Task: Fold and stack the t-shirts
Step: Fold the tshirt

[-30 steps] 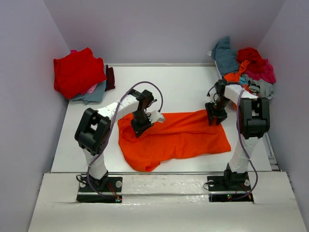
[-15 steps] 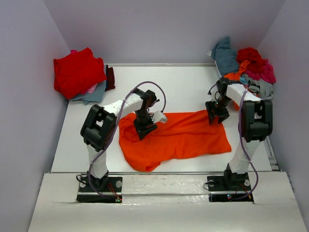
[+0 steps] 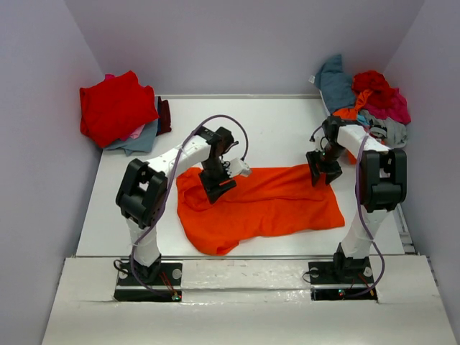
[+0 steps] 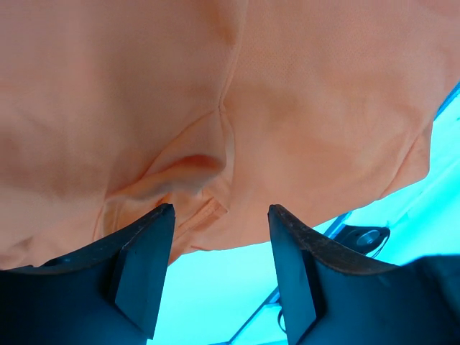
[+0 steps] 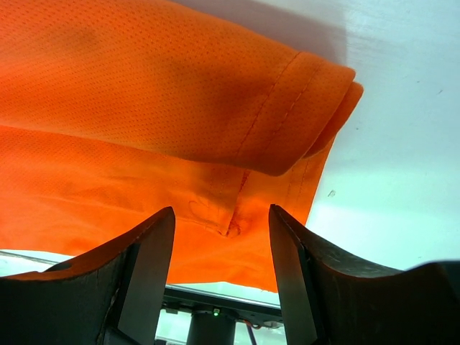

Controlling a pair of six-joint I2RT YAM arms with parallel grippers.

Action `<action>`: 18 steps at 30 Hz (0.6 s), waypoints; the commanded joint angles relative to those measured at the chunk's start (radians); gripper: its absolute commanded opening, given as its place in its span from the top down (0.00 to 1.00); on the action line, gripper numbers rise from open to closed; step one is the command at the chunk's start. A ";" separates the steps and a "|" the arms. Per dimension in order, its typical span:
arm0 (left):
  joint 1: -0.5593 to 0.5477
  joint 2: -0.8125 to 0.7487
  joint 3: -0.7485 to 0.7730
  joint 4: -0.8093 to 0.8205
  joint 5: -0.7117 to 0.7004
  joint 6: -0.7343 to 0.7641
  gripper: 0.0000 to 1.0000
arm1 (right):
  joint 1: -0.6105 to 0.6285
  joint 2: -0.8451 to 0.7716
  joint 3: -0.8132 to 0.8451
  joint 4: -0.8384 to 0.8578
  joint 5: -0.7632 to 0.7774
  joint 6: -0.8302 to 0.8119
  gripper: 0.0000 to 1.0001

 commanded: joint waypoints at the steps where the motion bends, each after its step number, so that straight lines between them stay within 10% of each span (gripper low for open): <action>1: -0.005 -0.128 0.039 -0.042 -0.016 -0.045 0.33 | 0.001 -0.049 -0.018 -0.015 -0.019 -0.012 0.40; 18: 0.163 0.021 -0.004 0.118 0.010 -0.117 0.32 | 0.001 -0.086 -0.097 -0.051 -0.051 -0.029 0.41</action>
